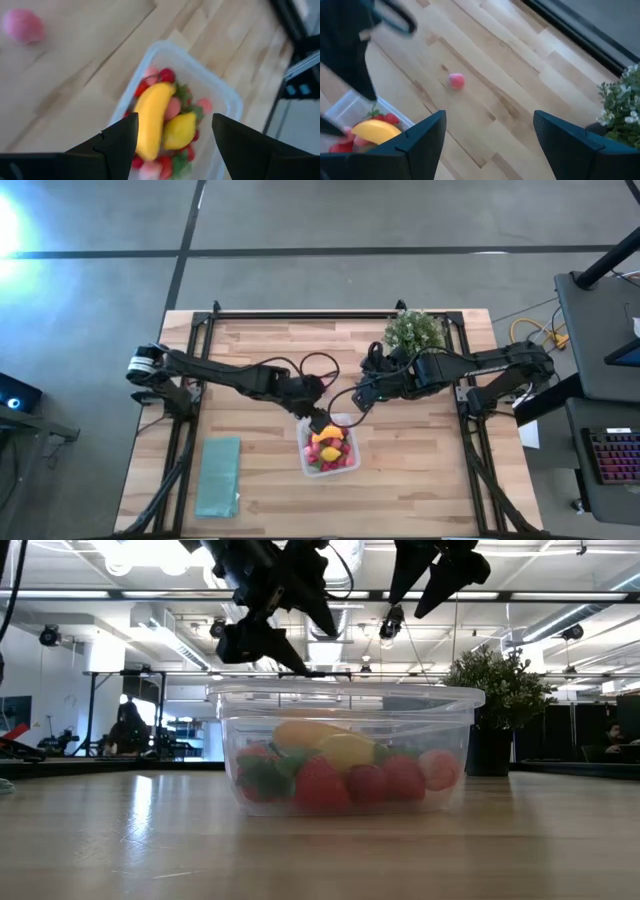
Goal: Pick and placing Produce into tupperware
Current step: Put the pink peach into the transparent bin
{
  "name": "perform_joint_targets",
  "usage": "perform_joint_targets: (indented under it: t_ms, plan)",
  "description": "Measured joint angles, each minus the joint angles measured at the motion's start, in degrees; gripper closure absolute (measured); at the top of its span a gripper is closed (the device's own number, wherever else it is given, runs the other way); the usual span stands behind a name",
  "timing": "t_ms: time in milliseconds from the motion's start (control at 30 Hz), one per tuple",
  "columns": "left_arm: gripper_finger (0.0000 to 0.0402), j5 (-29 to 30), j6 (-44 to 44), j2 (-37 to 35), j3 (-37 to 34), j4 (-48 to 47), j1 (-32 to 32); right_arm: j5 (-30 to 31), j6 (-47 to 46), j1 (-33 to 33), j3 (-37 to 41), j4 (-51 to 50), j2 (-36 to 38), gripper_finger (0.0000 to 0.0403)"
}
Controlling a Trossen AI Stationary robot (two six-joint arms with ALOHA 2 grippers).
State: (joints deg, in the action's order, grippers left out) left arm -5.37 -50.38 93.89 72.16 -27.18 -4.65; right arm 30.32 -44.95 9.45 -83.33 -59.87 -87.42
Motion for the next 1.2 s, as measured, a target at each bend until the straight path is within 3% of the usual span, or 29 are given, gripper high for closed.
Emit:
perform_joint_targets:
  t_ms: [133,333,467,667,833,967,1200]
  plan:
    - [0.0162,0.9,4.0,-4.0,0.0,-7.2,0.1,-0.9,-0.3,0.0,0.0,-1.7,0.0,0.0114]
    - [0.0162,8.4,7.3,-13.1,-1.5,-16.3,0.1,-2.0,2.4,-2.3,0.5,-0.5,0.0,0.0116]
    - [0.0162,12.6,8.4,-19.5,-1.8,-20.1,0.1,-8.5,7.9,-6.4,3.3,7.1,0.0,0.0115]
    - [0.0161,15.3,10.4,-28.2,-4.0,-20.4,0.1,-24.9,15.7,-13.1,11.6,27.7,0.0,0.0118]
    - [0.0161,15.3,10.8,-34.8,-8.4,-21.0,0.1,-27.8,20.1,-15.6,18.1,36.4,0.0,0.0125]
    - [0.0161,15.5,13.1,-40.0,-12.6,-20.7,0.1,-34.9,20.5,-17.9,22.3,39.6,-1.8,0.0131]
    - [0.0161,17.9,13.3,-46.5,-19.9,-19.2,0.8,-37.3,21.4,-18.9,18.5,42.0,-12.9,0.0131]
